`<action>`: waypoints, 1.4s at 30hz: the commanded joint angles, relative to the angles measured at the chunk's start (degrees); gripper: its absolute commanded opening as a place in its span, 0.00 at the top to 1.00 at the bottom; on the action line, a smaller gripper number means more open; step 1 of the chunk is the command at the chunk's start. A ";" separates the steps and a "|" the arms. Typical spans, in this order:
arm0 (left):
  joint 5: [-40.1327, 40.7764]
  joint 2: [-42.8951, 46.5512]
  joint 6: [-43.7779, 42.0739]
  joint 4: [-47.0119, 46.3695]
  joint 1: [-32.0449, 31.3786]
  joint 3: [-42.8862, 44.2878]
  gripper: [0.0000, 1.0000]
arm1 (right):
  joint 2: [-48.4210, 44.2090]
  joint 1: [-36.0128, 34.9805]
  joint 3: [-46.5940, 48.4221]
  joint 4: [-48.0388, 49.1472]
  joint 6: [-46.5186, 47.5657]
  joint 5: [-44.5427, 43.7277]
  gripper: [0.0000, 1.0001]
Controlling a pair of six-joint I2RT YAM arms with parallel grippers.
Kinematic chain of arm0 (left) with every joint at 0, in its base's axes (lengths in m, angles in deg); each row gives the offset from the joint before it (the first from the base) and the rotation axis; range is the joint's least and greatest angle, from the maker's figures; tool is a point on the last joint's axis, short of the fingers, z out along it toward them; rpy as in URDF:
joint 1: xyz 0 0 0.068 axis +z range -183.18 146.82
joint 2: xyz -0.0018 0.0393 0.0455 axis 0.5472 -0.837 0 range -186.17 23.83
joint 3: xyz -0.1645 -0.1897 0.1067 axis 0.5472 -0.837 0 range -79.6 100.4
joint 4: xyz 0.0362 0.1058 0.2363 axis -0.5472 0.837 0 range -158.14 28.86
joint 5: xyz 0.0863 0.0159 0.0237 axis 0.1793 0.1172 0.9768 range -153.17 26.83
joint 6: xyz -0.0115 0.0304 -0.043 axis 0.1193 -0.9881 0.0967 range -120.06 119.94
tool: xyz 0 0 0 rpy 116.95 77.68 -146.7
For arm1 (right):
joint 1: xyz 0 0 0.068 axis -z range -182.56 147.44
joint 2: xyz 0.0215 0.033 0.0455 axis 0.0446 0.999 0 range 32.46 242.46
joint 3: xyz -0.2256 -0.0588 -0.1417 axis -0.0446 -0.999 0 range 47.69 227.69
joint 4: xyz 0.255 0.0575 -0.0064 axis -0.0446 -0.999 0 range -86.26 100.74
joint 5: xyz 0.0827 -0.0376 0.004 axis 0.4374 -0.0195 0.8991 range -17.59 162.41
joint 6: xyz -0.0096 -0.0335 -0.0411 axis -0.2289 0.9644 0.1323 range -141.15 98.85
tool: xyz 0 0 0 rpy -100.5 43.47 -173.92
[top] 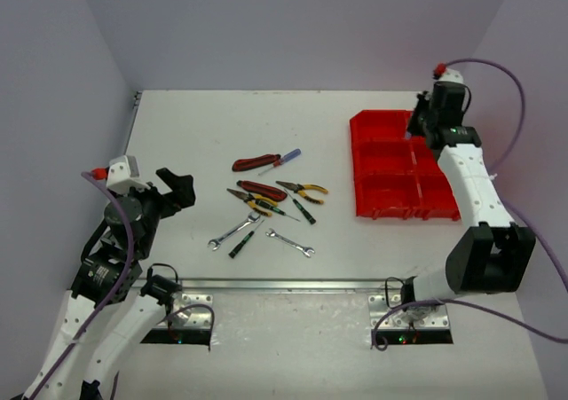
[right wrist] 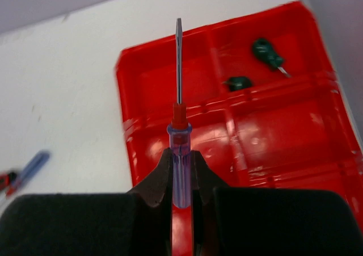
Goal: Sort the tools into containers
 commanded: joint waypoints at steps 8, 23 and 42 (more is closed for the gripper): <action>-1.24 1.08 -0.23 -2.44 -0.47 -0.30 0.00 | 7.11 17.07 -8.61 11.70 -26.07 5.20 0.98; -1.38 2.56 -0.32 -2.53 -0.99 -0.34 0.00 | 18.36 19.22 -3.93 12.35 -27.85 4.41 0.97; -1.70 1.59 -0.49 -2.62 -0.99 -0.39 0.00 | 8.72 19.04 -11.20 14.98 -25.64 7.70 0.37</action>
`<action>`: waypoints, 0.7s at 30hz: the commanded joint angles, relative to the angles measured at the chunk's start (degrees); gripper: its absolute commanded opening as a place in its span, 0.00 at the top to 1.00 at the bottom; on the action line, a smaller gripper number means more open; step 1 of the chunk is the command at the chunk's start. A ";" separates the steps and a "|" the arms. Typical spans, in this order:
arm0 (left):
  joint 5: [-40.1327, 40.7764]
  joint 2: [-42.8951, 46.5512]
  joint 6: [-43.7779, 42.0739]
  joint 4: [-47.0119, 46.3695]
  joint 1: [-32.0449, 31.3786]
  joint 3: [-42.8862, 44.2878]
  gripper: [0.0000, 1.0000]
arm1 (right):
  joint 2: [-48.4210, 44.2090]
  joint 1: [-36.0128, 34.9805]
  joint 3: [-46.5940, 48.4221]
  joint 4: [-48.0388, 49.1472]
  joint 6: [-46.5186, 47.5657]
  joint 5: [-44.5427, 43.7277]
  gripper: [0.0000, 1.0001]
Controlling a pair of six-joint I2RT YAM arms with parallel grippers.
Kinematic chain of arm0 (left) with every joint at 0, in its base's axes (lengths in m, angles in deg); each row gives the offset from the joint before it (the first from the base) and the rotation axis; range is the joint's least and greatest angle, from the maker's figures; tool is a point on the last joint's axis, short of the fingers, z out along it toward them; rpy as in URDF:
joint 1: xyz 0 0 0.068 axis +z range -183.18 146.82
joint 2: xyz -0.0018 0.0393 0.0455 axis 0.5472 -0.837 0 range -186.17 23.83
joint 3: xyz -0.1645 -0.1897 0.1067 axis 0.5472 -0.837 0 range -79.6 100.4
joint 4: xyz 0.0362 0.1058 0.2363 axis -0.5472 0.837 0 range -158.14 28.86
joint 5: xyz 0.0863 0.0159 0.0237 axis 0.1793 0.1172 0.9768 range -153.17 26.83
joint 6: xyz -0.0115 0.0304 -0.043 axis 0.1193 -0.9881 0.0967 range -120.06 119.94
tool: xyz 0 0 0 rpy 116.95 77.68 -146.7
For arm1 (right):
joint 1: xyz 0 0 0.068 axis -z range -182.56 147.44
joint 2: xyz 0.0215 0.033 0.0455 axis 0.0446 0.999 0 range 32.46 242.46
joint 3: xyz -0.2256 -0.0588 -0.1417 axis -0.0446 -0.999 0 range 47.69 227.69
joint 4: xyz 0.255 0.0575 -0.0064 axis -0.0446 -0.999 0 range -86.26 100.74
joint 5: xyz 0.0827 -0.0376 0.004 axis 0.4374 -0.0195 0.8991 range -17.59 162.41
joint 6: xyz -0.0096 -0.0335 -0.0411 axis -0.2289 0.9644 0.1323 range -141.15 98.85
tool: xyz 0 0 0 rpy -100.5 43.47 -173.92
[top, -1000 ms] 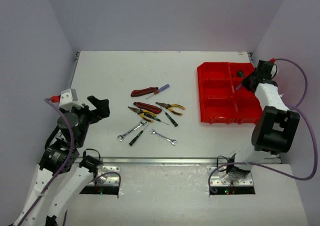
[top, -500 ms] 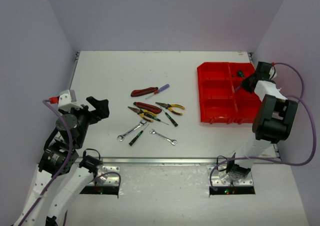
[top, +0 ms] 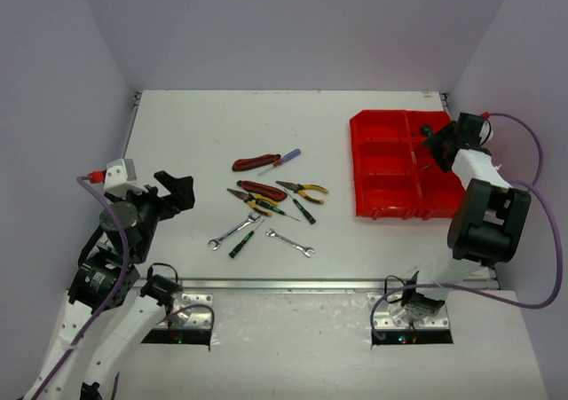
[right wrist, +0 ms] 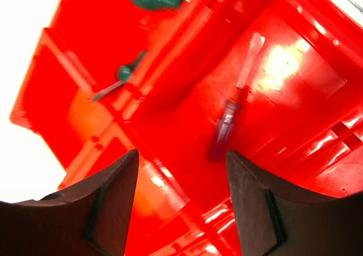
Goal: Sort the tools into containers
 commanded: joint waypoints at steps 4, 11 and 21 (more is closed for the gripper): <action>-0.17 -0.57 -0.34 -2.44 -0.52 -0.33 0.00 | -7.43 -2.82 0.15 3.86 1.34 6.96 0.34; 0.37 -1.10 -0.17 -2.27 -0.52 -0.24 0.00 | -14.24 -19.47 0.98 2.43 9.14 0.37 0.02; 0.76 -3.19 -0.04 -1.97 -0.52 -0.06 0.00 | 3.76 -46.19 15.80 -5.94 5.31 -11.95 0.01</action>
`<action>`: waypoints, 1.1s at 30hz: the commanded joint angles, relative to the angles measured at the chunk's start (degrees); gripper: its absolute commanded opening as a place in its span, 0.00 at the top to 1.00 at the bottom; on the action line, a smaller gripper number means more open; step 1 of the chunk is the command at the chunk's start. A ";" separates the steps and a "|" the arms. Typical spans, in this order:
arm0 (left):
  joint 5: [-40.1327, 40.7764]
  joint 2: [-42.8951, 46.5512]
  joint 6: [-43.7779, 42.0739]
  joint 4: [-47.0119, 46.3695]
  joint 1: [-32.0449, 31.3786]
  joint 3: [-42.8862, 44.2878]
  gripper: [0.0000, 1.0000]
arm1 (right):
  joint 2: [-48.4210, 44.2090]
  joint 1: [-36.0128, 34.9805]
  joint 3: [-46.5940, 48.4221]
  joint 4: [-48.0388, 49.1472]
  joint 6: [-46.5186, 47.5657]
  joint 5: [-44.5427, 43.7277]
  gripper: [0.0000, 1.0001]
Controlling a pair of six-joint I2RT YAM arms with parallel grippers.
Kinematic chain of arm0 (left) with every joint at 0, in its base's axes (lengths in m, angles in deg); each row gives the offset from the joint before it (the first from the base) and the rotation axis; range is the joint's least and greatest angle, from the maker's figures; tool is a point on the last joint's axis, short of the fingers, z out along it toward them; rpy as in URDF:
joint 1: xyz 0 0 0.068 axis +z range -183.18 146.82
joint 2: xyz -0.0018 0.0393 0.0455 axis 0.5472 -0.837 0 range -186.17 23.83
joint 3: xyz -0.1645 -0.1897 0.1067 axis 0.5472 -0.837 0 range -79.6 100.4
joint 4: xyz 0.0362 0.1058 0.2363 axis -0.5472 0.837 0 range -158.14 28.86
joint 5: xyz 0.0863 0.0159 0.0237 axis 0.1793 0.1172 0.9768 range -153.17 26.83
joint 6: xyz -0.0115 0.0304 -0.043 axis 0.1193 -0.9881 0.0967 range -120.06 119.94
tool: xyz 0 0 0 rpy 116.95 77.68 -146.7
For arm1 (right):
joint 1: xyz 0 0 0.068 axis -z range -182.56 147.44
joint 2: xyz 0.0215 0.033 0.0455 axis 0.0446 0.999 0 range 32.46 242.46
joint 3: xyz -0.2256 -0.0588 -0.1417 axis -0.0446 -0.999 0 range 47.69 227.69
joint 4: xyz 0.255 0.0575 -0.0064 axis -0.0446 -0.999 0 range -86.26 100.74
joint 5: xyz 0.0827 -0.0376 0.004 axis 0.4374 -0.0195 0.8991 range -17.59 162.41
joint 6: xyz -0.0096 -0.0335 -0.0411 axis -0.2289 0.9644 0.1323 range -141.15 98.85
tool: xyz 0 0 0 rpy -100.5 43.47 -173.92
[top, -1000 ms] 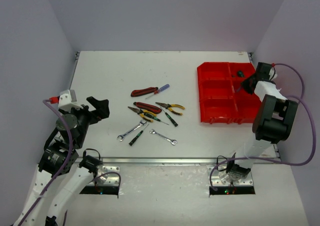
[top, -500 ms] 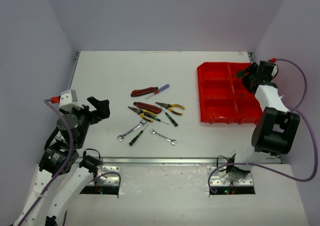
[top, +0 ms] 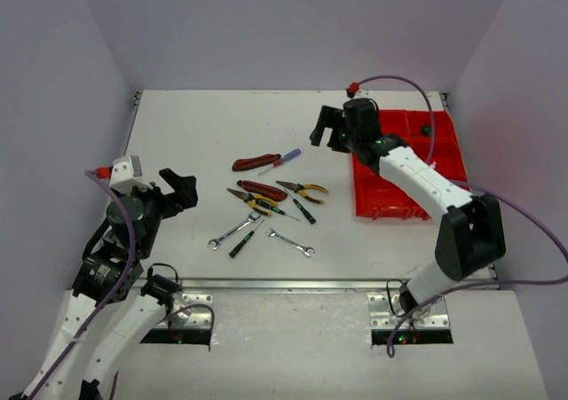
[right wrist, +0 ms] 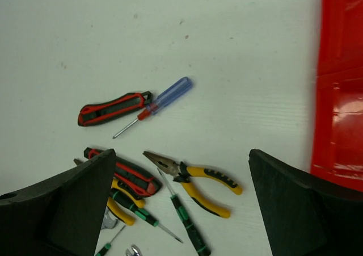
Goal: Sort the tools into containers
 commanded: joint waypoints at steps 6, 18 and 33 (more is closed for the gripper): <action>1.11 -0.13 0.17 -1.78 -0.52 0.21 0.00 | 30.15 -9.31 31.80 -15.28 -8.26 -14.91 0.04; 0.28 1.66 -0.09 -2.03 -0.52 0.22 0.00 | 44.49 -11.87 39.89 -17.91 -15.67 -23.39 0.34; -0.04 3.91 -0.09 -2.29 -1.48 0.05 0.00 | 42.65 -10.55 36.26 -13.00 -18.45 -19.76 0.37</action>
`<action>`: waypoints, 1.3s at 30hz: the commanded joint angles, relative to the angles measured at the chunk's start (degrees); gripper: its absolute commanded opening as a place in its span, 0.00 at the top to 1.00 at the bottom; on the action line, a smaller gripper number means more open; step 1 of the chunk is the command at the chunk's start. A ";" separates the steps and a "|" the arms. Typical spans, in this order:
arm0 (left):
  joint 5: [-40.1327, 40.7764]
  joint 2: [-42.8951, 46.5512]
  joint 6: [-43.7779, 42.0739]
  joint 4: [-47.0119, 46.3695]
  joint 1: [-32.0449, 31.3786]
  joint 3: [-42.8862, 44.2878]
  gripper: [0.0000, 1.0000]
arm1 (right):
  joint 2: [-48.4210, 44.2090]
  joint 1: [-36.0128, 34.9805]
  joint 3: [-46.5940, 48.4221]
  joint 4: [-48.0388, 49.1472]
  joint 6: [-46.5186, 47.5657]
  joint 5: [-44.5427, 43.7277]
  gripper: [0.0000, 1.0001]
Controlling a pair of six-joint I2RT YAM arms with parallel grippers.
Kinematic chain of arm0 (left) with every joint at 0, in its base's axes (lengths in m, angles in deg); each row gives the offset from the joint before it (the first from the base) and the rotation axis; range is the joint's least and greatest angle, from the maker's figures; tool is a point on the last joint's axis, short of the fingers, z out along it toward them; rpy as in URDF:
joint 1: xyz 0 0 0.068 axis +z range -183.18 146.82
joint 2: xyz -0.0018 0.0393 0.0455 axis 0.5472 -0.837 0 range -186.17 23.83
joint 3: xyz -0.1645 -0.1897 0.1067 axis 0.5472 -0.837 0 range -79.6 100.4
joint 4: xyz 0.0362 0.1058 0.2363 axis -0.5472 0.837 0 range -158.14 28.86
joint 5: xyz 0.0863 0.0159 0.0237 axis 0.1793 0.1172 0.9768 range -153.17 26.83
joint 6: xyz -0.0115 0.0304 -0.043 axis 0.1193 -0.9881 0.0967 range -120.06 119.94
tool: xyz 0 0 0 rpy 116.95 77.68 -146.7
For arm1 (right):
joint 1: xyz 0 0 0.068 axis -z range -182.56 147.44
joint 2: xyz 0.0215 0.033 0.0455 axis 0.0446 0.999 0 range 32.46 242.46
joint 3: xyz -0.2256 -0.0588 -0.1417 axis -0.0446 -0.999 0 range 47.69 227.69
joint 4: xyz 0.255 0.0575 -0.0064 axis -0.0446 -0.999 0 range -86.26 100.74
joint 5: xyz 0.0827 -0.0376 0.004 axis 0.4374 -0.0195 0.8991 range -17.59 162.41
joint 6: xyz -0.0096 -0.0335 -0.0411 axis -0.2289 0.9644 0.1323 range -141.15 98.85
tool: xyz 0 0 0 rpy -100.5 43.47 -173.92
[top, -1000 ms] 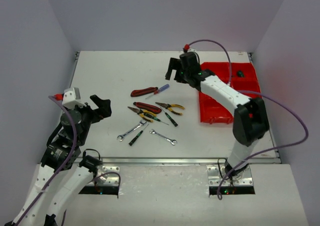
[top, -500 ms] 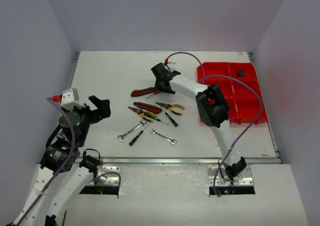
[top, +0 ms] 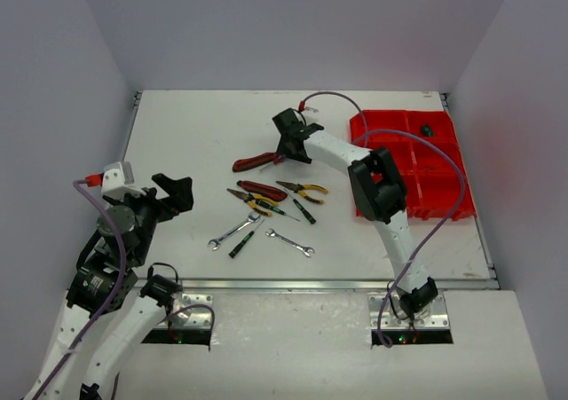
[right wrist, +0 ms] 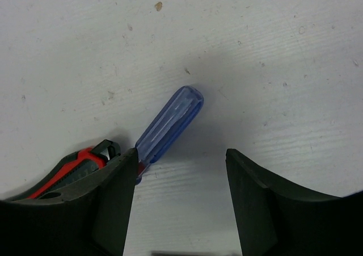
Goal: Sort the tools into containers
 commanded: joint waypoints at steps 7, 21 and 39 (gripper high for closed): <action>-0.04 0.35 -0.07 -2.24 -1.26 0.07 0.00 | 4.07 1.29 7.90 -2.85 -2.68 0.81 0.41; 0.44 0.59 0.05 -2.03 -1.69 0.07 0.00 | -1.72 1.68 -5.10 1.84 -3.24 2.27 0.72; 1.93 1.55 0.67 -1.52 -3.09 0.22 0.00 | -36.87 17.01 -28.72 21.46 8.60 20.90 1.00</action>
